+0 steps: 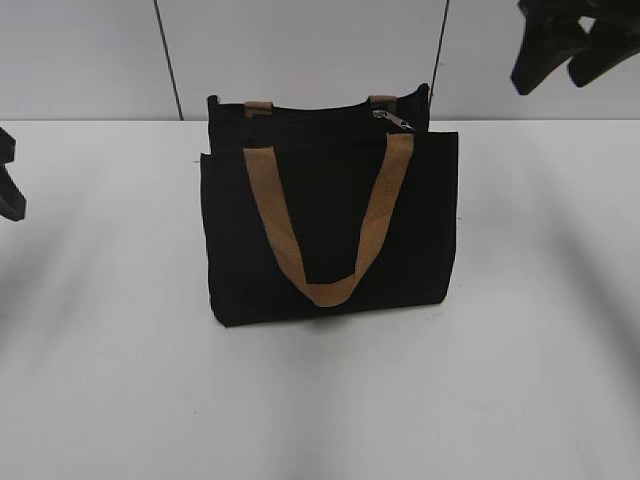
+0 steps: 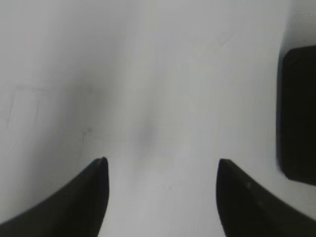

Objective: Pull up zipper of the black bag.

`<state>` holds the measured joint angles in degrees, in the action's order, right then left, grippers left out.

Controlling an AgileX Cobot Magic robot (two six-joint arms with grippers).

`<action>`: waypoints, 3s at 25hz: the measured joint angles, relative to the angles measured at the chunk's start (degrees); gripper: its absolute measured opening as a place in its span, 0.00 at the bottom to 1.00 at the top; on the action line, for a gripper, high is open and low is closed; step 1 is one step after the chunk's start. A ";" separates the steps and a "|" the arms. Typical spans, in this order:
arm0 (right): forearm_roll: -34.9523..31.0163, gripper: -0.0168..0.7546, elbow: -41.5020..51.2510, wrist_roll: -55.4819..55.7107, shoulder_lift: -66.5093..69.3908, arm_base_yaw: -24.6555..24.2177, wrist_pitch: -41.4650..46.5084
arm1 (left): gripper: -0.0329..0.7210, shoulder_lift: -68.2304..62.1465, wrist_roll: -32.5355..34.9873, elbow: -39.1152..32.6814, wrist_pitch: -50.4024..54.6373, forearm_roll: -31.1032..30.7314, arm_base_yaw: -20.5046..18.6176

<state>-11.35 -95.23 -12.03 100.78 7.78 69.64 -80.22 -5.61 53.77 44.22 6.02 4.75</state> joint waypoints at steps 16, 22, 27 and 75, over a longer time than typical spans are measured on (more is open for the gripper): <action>0.25 0.69 18.75 0.35 -7.05 -15.47 -0.01 | 0.71 -12.42 6.67 24.93 21.72 -1.45 0.00; -4.18 0.69 30.96 0.35 -19.79 -15.47 0.19 | 0.71 -11.99 6.21 24.42 25.04 -3.52 0.00; -4.78 0.69 37.46 0.41 -30.24 -15.41 0.19 | 0.71 -7.92 5.61 18.77 25.23 -3.86 0.00; -7.58 0.54 67.23 -9.75 -96.22 -15.41 -5.37 | 0.71 80.76 8.92 -23.47 17.08 -9.38 0.00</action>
<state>-18.92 -28.00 -21.78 4.55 -7.63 64.27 0.54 3.31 30.30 61.29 -3.36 4.75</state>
